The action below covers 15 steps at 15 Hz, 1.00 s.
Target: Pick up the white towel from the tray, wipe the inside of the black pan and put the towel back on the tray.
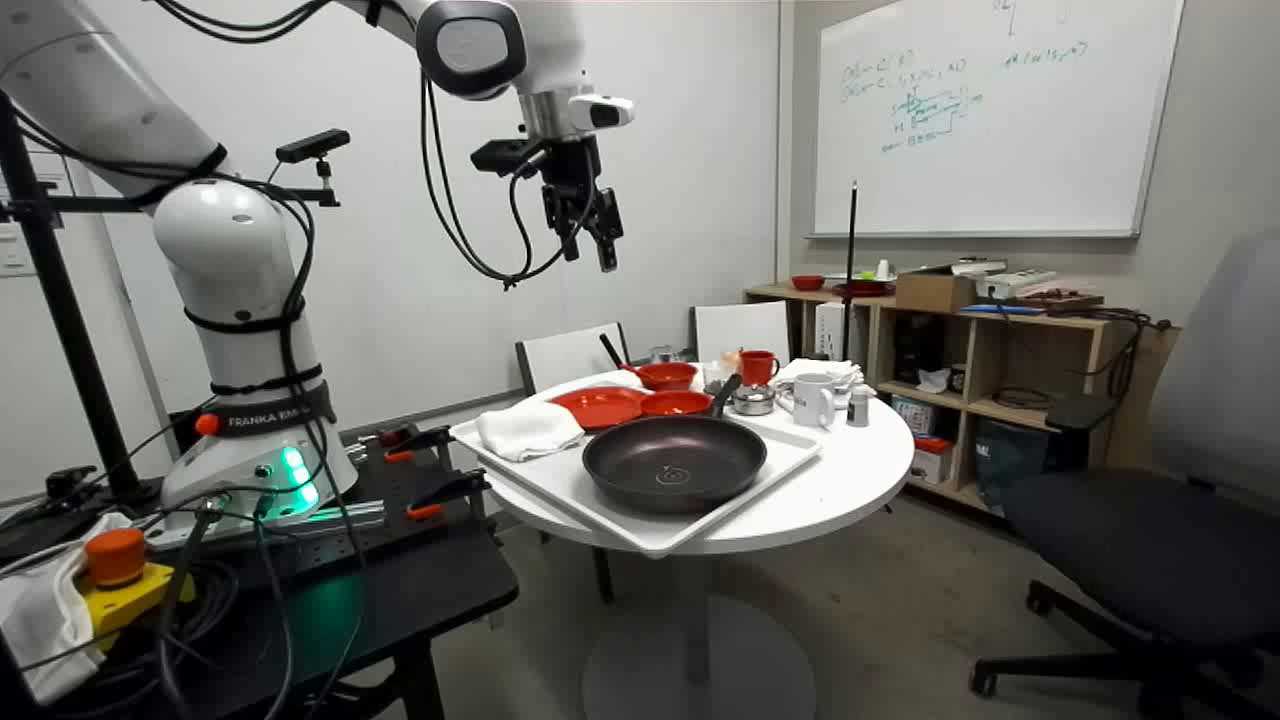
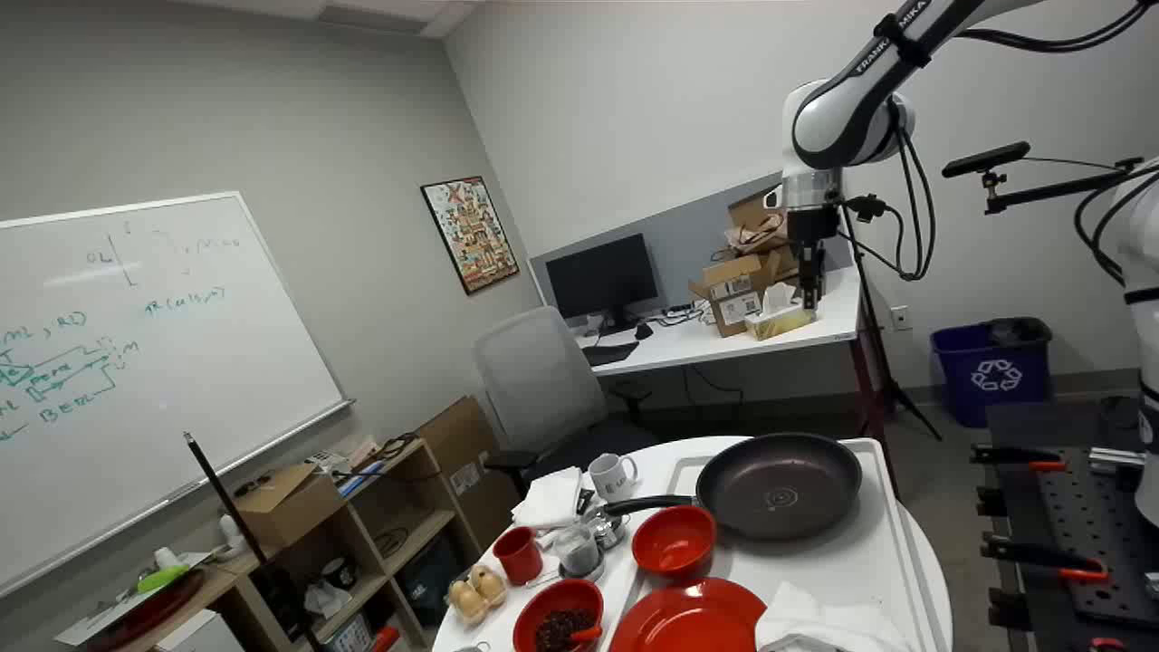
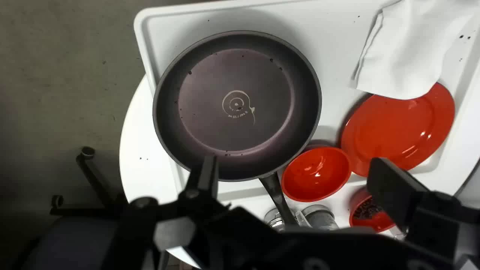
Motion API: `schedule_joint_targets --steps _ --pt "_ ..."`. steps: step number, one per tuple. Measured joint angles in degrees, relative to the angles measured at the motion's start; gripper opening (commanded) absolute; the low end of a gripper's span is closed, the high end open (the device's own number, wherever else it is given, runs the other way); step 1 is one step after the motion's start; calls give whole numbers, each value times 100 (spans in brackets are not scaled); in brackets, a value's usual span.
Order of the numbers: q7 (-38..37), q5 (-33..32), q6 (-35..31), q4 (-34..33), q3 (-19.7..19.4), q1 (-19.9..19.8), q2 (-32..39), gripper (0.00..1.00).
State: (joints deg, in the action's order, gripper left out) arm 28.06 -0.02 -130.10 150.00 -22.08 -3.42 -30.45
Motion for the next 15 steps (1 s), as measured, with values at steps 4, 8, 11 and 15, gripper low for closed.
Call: schedule_joint_targets --steps 4,8,11,15 --pt "0 0 0 0 0 0 0 100" --pt "0 0 0 0 0 0 0 100" --pt "0 13 1 0 29 -20 5 100" --pt "19 118 -6 -15 136 64 217 100"
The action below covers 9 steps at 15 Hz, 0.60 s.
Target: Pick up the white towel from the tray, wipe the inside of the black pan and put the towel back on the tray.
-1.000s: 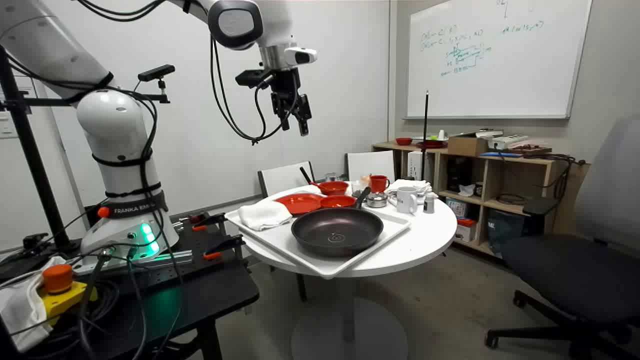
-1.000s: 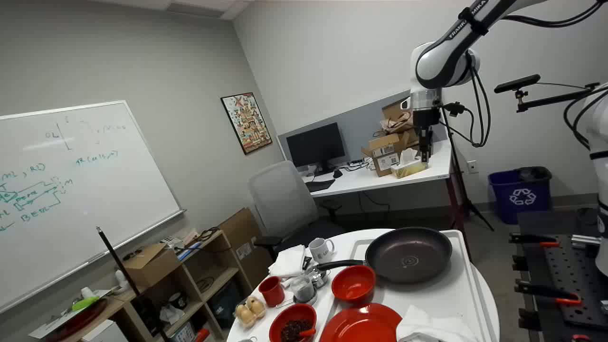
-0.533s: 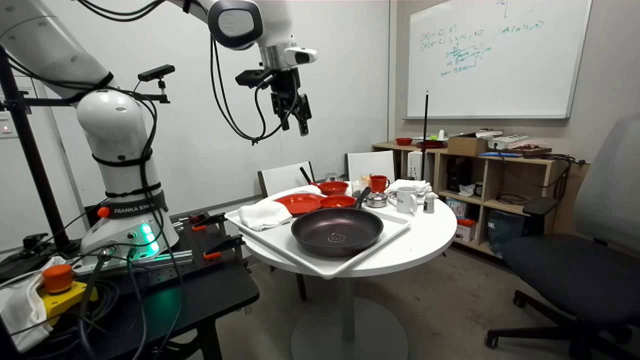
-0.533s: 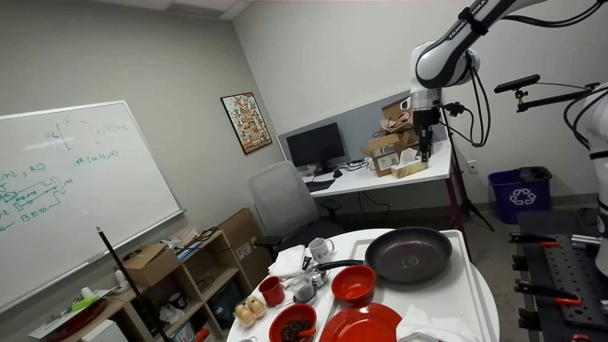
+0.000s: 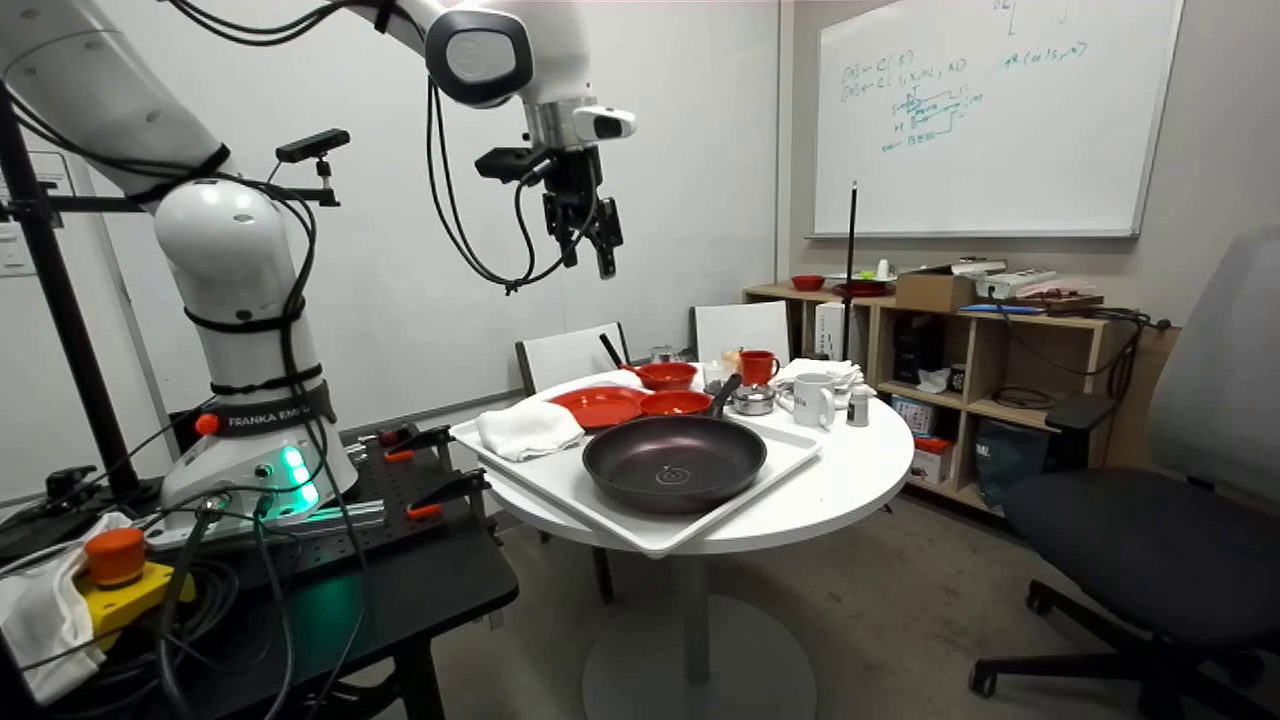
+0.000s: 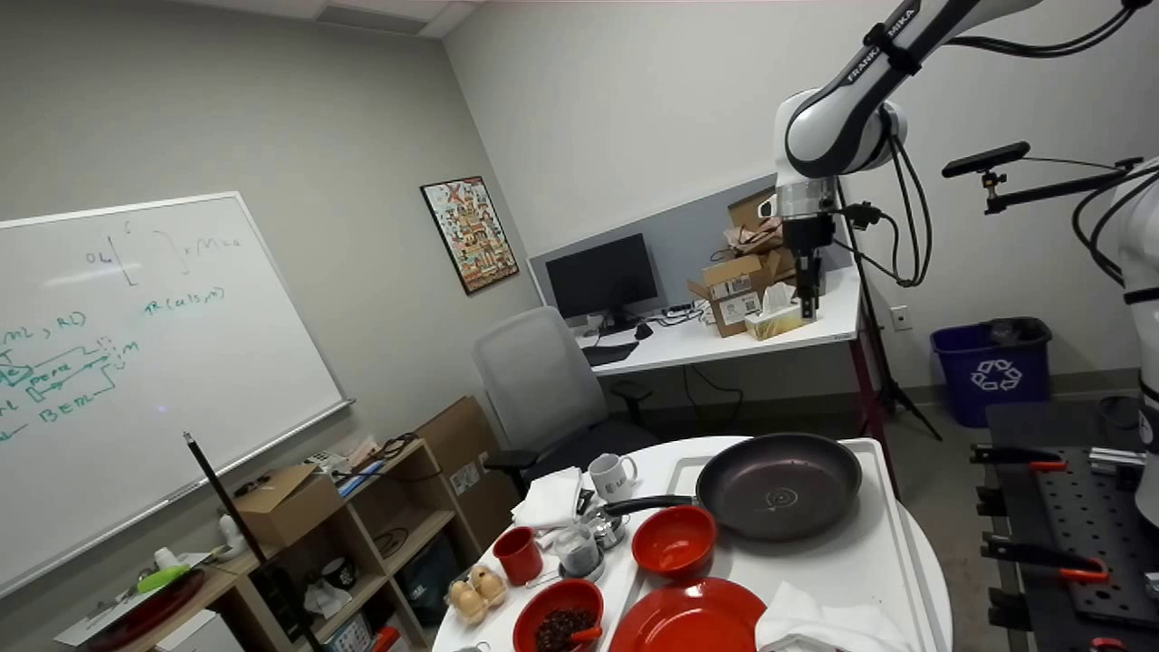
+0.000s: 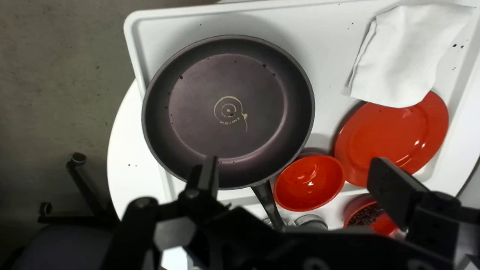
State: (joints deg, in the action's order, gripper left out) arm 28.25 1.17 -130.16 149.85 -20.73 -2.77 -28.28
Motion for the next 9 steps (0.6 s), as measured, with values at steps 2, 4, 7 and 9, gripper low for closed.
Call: schedule_joint_targets --steps 2,4,7,9 --pt "33 165 -35 -34 70 144 250 100" --pt "42 310 -129 -80 193 293 559 100" --pt "23 403 -399 -134 522 428 1026 100" --pt "-32 404 -631 -145 808 491 1304 100"
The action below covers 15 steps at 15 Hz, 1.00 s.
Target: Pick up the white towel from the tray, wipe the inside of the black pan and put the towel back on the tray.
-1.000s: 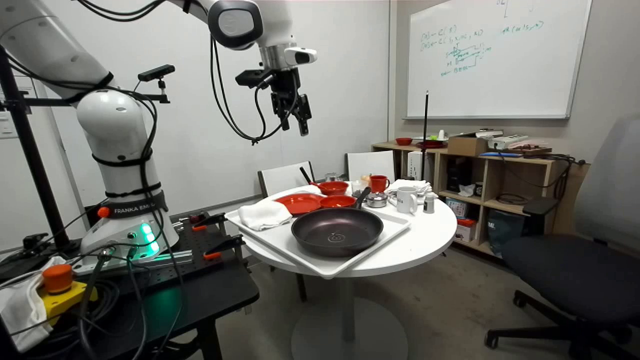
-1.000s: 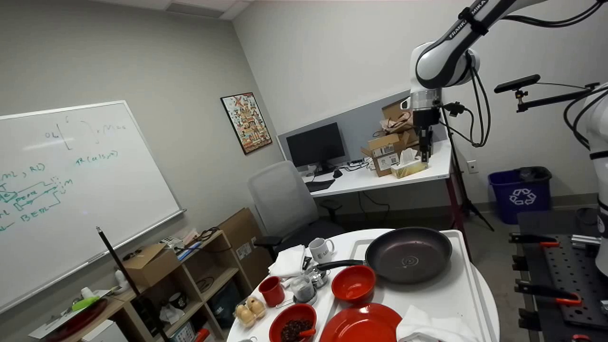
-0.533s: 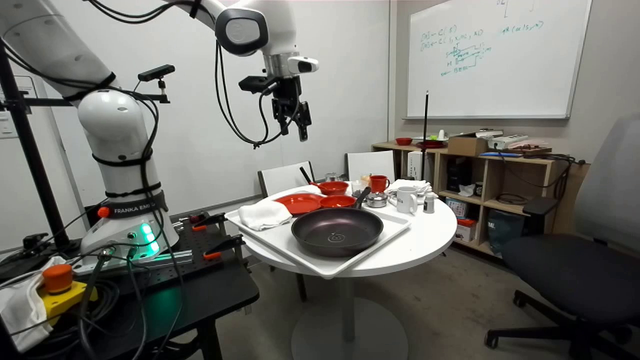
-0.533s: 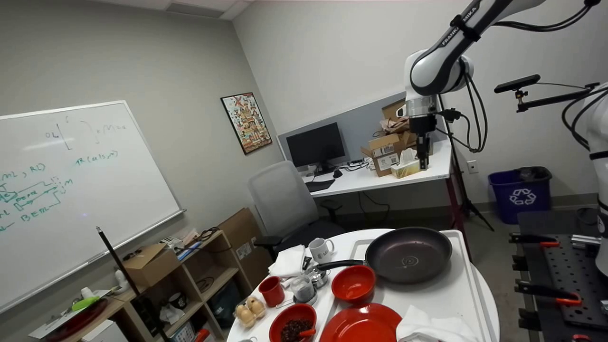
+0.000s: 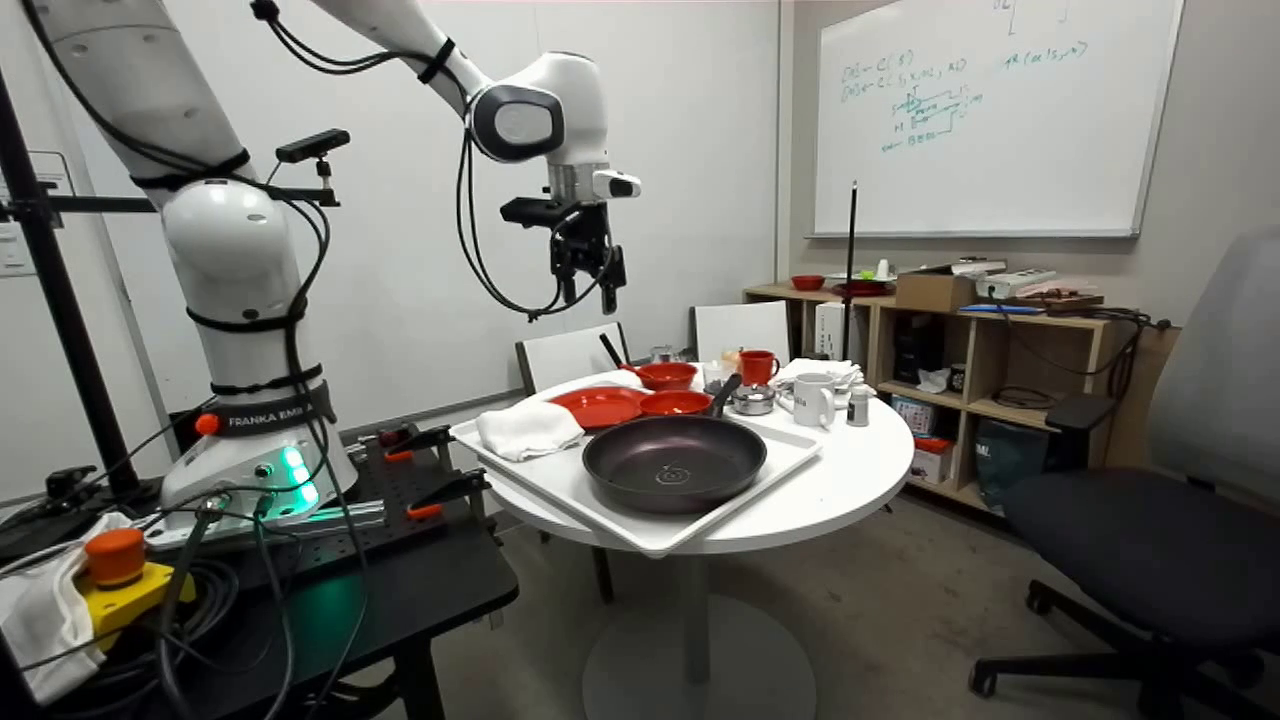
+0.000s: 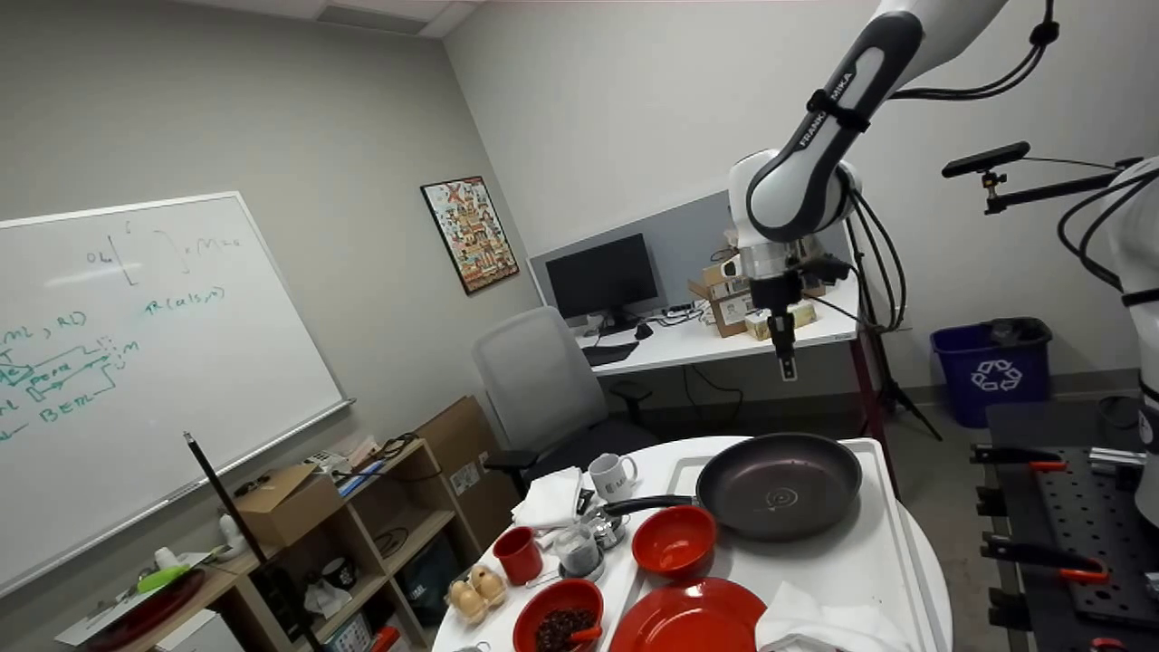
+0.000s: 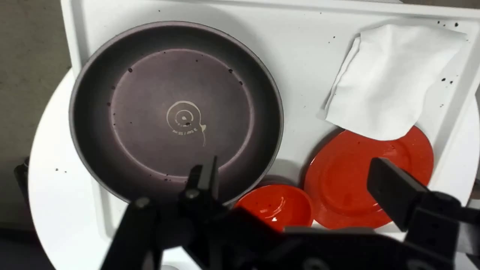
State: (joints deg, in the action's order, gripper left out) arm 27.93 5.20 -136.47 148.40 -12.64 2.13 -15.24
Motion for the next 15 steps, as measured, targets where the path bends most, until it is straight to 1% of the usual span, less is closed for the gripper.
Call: schedule_joint_targets --steps 4,9,11,15 --pt "-320 -77 -485 1 636 112 510 100" --pt "-1149 -508 -1084 10 1384 240 1040 100" --pt "-1331 -535 -1242 11 1600 343 1193 100" --pt "-1363 -437 -1627 11 1910 548 1488 100"
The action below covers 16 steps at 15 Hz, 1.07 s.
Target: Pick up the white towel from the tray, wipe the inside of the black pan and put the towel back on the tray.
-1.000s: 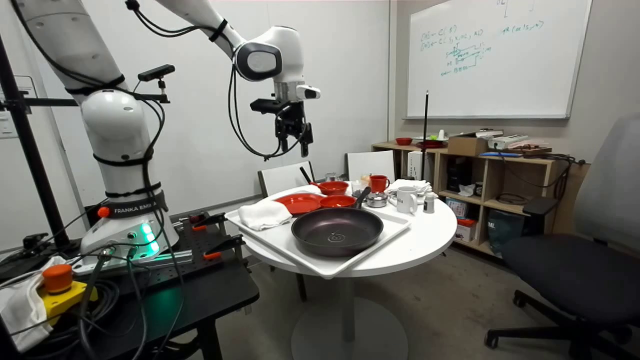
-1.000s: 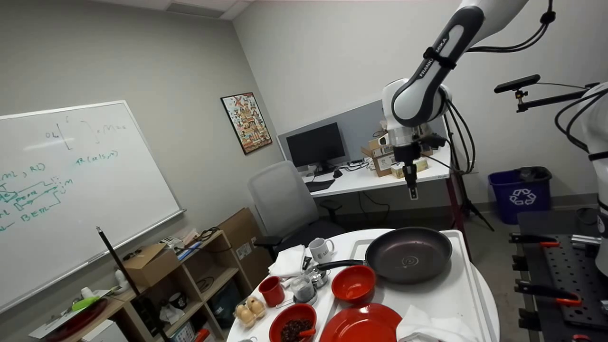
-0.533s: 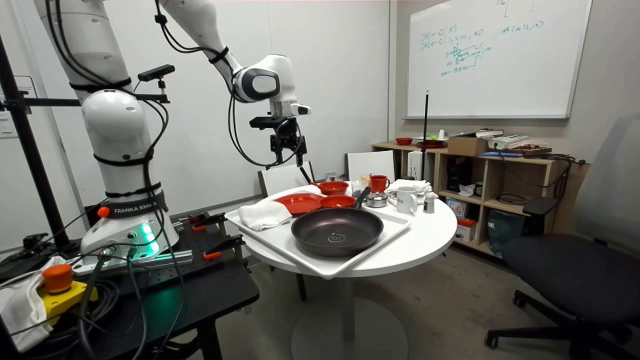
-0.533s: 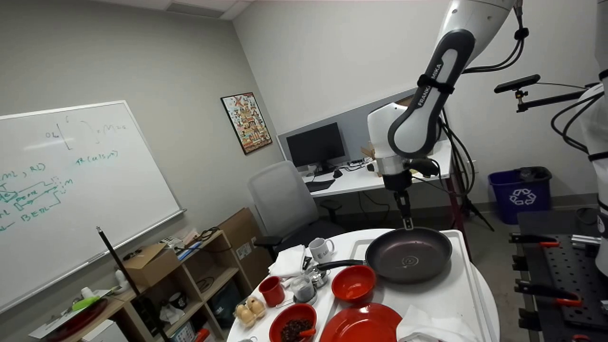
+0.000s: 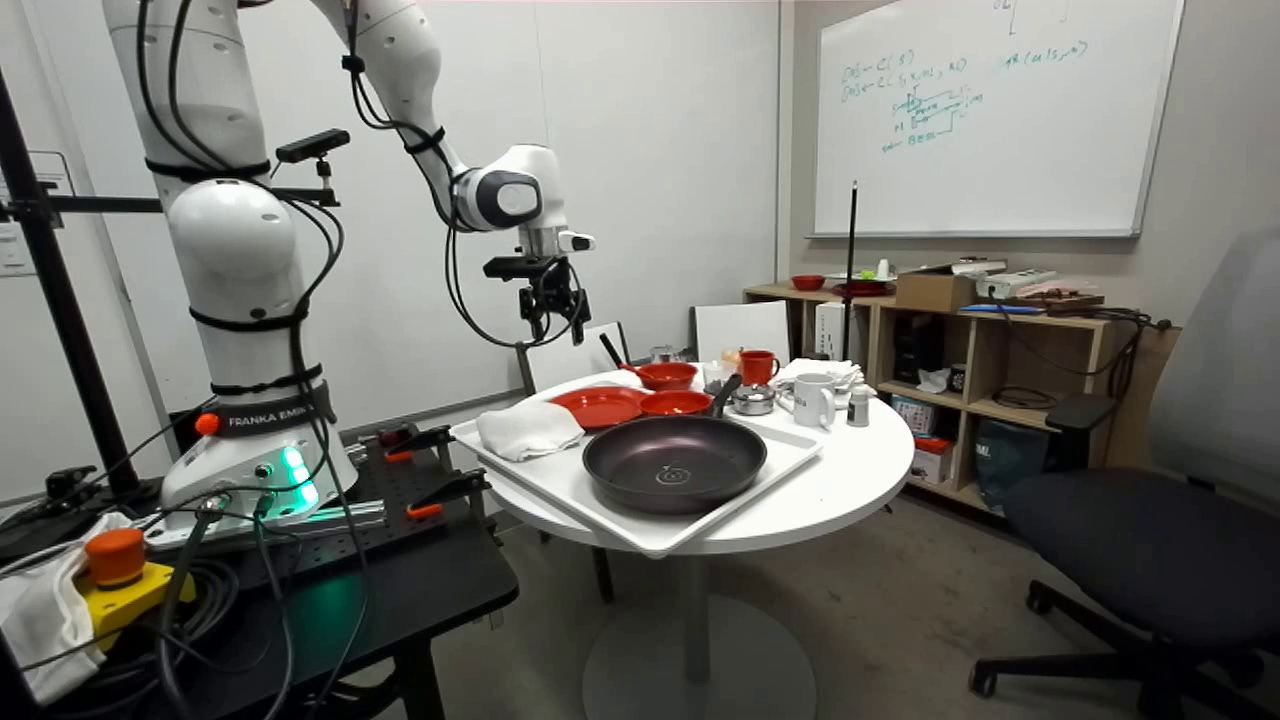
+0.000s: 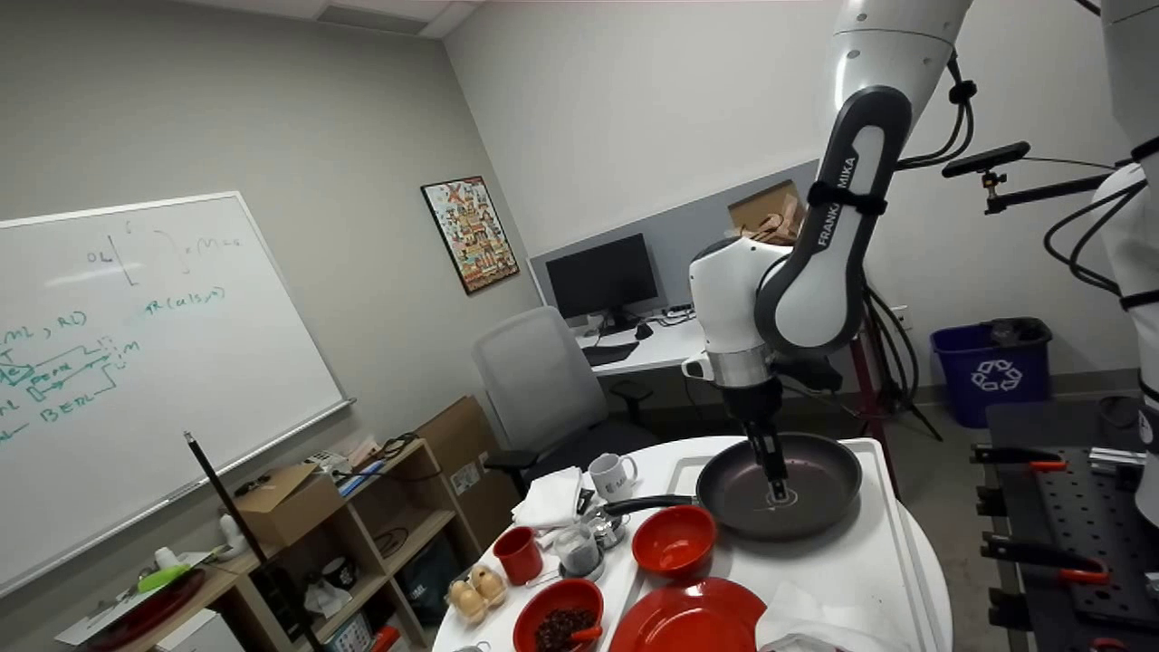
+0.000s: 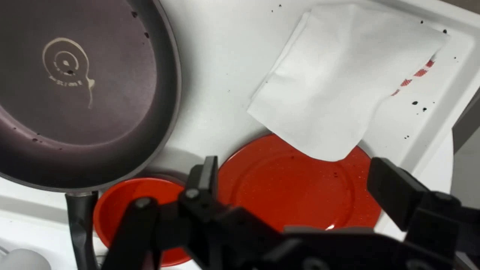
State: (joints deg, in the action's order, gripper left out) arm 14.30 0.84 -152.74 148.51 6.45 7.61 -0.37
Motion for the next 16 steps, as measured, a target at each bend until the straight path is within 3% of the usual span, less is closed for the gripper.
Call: schedule_joint_targets --steps 5,11,16 --pt "459 868 -762 -14 421 150 485 100" --pt "2128 2642 -906 -374 1354 -96 1031 100" --pt "2303 2728 -900 -510 1474 -234 1219 100"
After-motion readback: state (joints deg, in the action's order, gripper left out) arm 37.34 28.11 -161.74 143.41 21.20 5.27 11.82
